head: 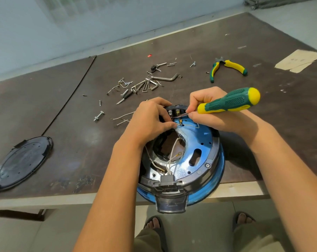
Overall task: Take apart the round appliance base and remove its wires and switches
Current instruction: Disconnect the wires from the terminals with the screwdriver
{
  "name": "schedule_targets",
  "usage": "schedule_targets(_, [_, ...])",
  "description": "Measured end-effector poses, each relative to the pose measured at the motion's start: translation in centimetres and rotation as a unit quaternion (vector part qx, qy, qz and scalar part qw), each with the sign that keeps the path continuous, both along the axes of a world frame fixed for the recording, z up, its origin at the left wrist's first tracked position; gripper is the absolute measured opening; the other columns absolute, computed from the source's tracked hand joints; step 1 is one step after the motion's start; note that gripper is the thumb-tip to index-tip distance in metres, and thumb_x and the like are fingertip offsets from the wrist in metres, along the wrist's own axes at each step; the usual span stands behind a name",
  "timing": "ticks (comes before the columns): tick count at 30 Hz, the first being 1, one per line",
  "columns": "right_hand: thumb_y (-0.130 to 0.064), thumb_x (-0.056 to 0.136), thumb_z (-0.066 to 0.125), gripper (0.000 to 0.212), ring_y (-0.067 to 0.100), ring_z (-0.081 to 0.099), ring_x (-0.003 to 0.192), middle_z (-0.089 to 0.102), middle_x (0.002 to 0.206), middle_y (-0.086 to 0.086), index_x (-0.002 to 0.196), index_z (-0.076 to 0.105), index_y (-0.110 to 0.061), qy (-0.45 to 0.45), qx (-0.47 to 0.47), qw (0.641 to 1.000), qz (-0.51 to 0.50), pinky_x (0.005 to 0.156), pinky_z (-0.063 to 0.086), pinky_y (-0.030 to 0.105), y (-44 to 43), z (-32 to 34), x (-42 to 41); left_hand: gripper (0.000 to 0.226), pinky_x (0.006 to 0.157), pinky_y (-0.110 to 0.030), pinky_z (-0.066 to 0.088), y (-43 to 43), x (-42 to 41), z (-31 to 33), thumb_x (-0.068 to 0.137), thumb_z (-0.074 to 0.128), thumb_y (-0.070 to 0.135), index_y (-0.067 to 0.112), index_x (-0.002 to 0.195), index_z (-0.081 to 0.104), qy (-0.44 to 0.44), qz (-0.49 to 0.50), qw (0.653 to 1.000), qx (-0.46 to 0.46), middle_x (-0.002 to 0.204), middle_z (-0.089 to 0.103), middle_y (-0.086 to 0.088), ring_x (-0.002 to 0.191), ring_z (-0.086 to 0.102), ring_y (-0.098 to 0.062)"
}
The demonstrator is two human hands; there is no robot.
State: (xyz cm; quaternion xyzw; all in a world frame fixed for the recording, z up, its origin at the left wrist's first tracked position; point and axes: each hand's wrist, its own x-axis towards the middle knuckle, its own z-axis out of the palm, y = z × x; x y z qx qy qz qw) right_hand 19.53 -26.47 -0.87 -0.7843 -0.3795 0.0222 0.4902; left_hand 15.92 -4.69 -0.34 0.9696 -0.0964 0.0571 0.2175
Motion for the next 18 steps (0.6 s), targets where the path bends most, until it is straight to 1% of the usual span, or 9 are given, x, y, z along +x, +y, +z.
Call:
schedule_targets(3, [0.003,0.087,0.071,0.019,-0.001,0.060,0.064,0.064,0.068,-0.013,0.076,0.067,-0.012,-0.011,-0.016,1.000,-0.002,0.061,0.043,0.011,0.1,0.0,0.0,0.003,0.092,-0.041,0.049,0.0,0.0,-0.1,0.074,0.082,0.024,0.023,0.073,0.080,0.004,0.000,1.000,0.001,0.122,0.062,0.014,0.104,0.060,-0.012])
schedule_targets(5, [0.002,0.087,0.071,0.023,-0.001,0.059,0.064,0.063,0.066,-0.015,0.074,0.065,-0.016,-0.013,-0.028,1.000,-0.004,0.061,0.042,0.010,0.4,0.1,-0.2,0.003,0.090,-0.041,0.050,0.0,0.1,-0.2,0.073,0.080,0.021,0.023,0.071,0.079,0.011,0.002,1.000,0.000,0.121,0.062,0.015,0.103,0.061,-0.013])
schedule_targets(7, [0.001,0.086,0.071,0.029,-0.001,0.058,0.062,0.062,0.062,-0.018,0.071,0.062,-0.022,-0.010,-0.039,0.999,-0.013,0.059,0.041,0.012,0.6,0.3,-0.3,0.005,0.087,-0.041,0.051,0.0,0.1,-0.3,0.072,0.078,0.019,0.024,0.069,0.078,0.017,0.004,1.000,-0.005,0.119,0.062,0.015,0.101,0.061,-0.013])
schedule_targets(8, [0.000,0.086,0.070,0.030,0.000,0.056,0.060,0.062,0.061,-0.016,0.071,0.061,-0.024,-0.006,-0.042,0.999,-0.020,0.057,0.041,0.015,0.8,0.3,-0.3,0.006,0.087,-0.041,0.052,0.0,0.1,-0.2,0.072,0.078,0.018,0.023,0.068,0.078,0.019,0.004,1.000,-0.008,0.119,0.062,0.015,0.100,0.061,-0.012])
schedule_targets(11, [-0.001,0.086,0.069,0.024,0.002,0.053,0.058,0.060,0.064,-0.007,0.071,0.063,-0.018,0.018,-0.020,0.998,-0.052,0.056,0.042,0.021,1.4,0.3,-0.5,0.007,0.087,-0.040,0.052,0.0,0.1,-0.2,0.072,0.077,0.016,0.022,0.068,0.077,0.022,0.005,1.000,-0.016,0.119,0.062,0.015,0.100,0.061,-0.011])
schedule_targets(15, [-0.001,0.085,0.068,0.013,0.002,0.053,0.058,0.059,0.062,-0.006,0.073,0.064,-0.003,0.051,0.019,0.994,-0.093,0.054,0.041,0.017,1.9,0.1,-0.5,0.007,0.090,-0.040,0.051,0.0,0.1,-0.1,0.072,0.077,0.015,0.021,0.068,0.077,0.023,0.005,1.000,-0.013,0.117,0.061,0.017,0.102,0.061,-0.013])
schedule_targets(18, [-0.005,0.085,0.067,0.014,0.008,0.054,0.059,0.060,0.062,-0.002,0.072,0.063,-0.005,0.072,0.036,0.991,-0.109,0.056,0.044,0.023,1.9,-0.1,-0.5,0.008,0.090,-0.042,0.052,0.0,0.2,-0.1,0.072,0.077,0.014,0.021,0.067,0.076,0.033,0.010,0.999,-0.013,0.116,0.060,0.018,0.104,0.060,-0.013])
